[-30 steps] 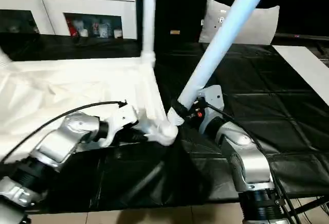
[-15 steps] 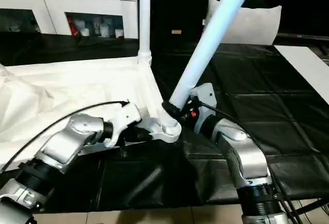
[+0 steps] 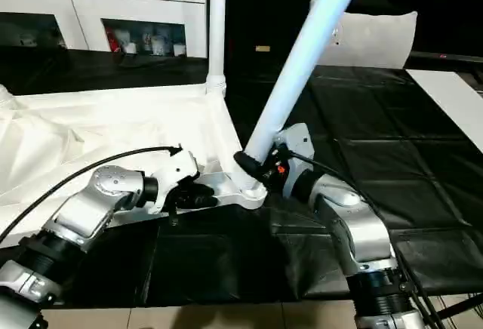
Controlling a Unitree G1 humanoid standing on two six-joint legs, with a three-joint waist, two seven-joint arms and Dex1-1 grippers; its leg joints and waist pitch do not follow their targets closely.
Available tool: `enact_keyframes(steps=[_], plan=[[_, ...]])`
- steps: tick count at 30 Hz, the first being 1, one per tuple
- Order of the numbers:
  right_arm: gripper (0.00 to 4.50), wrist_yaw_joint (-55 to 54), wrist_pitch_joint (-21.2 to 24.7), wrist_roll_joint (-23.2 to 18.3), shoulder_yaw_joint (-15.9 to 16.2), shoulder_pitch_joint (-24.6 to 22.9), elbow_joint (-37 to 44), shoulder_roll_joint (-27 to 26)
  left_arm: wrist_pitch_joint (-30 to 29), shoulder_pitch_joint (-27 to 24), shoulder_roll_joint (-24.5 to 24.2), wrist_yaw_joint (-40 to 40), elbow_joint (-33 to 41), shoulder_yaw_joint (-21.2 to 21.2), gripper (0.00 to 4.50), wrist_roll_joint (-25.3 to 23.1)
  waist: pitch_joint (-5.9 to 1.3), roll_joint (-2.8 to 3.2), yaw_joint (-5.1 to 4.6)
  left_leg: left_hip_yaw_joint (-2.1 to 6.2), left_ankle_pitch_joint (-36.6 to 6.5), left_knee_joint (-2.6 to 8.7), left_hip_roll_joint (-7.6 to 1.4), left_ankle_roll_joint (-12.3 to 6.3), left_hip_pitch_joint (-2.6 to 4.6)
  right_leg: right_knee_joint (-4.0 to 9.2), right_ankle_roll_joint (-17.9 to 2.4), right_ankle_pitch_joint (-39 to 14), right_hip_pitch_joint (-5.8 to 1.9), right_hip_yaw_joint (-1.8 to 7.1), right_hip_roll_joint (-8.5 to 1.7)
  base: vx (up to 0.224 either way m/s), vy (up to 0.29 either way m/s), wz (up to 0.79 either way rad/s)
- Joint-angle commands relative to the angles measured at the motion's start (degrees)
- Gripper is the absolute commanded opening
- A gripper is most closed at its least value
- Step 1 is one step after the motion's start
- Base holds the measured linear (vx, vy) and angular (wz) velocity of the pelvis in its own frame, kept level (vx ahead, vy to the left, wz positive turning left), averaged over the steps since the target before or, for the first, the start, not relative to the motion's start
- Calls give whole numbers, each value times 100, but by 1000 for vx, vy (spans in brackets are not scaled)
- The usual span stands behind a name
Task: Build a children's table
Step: Insert table leg to table base
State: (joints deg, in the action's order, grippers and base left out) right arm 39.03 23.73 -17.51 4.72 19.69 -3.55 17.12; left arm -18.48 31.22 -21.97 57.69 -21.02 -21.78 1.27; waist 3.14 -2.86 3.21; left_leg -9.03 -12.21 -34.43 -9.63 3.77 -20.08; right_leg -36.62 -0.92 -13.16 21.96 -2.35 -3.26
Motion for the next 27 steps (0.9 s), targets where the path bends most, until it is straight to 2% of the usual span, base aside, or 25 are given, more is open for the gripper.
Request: enact_keyframes(steps=[1,6,11,16,21,27], plan=[[185,57,109,32,-10,88,-11,97,-63,-25,-106,26,-240,-108,65,-219,-303,28,44,78,-526,437,-331,-117,-9,467,-1241,-415,-284,308,-511,0,0,0],[185,169,331,121,118,220,-77,292,103,23,-122,104,-383,-167,33,-277,-302,29,55,76,-522,436,-334,-128,-5,469,-1271,-348,-291,306,-511,0,0,0],[185,367,520,61,100,325,-65,500,205,49,-148,205,-433,-233,6,-305,-285,17,55,75,-728,444,-344,-74,3,509,-1211,-813,-277,312,-529,0,0,0],[185,714,894,-73,165,385,-8,787,450,6,-276,565,-295,-388,0,-328,-302,12,68,80,-506,434,-345,-152,-12,480,-1231,-512,-293,307,-526,0,0,0],[185,851,912,-97,197,438,-102,799,516,-34,-429,859,-101,-567,0,-406,-319,23,74,63,-342,420,-354,-207,-4,433,-1371,-98,-293,295,-521,0,0,0],[185,1036,949,-96,316,584,-317,797,575,63,-398,822,-199,-523,0,-420,-314,12,75,62,-414,424,-358,-153,2,437,-1401,-212,-296,294,-525,0,0,0]])
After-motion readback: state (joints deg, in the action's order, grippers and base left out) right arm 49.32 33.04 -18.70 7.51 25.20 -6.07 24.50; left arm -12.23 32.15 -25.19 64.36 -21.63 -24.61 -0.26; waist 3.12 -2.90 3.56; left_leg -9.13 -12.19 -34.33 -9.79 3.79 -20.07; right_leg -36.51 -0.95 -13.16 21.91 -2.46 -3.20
